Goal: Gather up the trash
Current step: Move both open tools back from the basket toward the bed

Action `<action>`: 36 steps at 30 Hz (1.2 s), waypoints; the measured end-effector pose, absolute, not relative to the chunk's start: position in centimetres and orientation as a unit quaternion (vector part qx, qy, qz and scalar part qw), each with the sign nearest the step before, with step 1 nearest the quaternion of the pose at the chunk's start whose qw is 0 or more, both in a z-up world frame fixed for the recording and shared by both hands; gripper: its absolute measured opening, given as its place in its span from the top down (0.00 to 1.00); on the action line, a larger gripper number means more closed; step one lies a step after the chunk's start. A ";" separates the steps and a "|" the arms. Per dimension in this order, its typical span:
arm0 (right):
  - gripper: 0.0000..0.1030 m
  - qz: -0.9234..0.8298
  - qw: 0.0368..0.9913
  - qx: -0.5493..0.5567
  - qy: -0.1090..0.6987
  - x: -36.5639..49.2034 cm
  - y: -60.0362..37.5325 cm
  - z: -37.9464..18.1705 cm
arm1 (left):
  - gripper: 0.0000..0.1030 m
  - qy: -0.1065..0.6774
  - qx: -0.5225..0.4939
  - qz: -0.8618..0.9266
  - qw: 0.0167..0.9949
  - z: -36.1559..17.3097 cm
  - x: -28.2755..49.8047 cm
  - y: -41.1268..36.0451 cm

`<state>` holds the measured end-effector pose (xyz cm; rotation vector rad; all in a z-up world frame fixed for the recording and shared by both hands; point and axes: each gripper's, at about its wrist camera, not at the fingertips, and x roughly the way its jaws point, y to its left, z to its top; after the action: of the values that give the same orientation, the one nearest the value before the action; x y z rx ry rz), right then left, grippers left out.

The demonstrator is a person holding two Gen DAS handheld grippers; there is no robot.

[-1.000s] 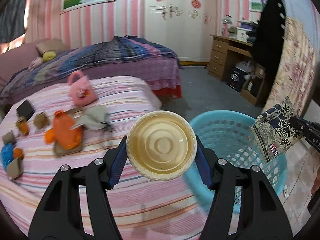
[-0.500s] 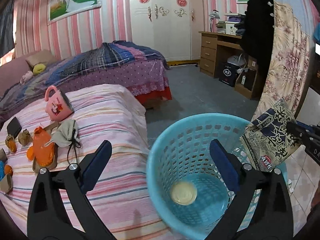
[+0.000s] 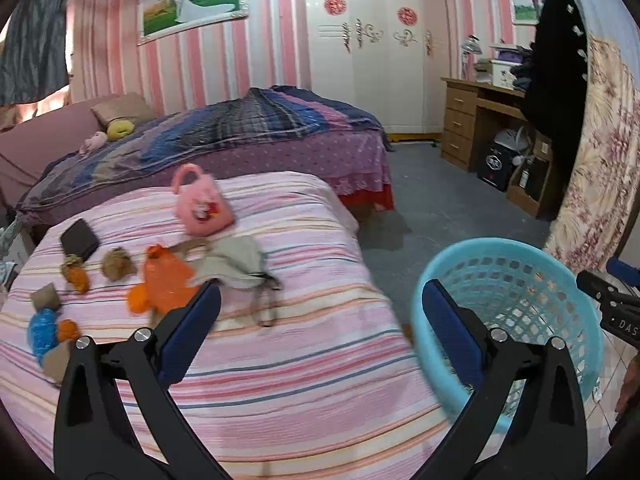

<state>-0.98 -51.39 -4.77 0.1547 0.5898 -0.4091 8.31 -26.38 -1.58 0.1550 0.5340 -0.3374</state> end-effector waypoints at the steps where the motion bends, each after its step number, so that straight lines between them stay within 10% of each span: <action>1: 0.17 -0.203 0.934 0.080 0.284 -0.9 -51.0 -4.7 | 0.05 0.260 0.074 -0.159 0.950 -1.2 8.3 -25.3; 36: 0.07 -0.064 0.970 0.014 0.233 8.1 -27.0 0.6 | 0.05 0.258 0.031 0.013 0.966 -1.3 9.9 2.3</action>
<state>8.10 -27.03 0.62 0.0289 0.4714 -0.1285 9.90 2.30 -1.33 0.0624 0.5223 0.0255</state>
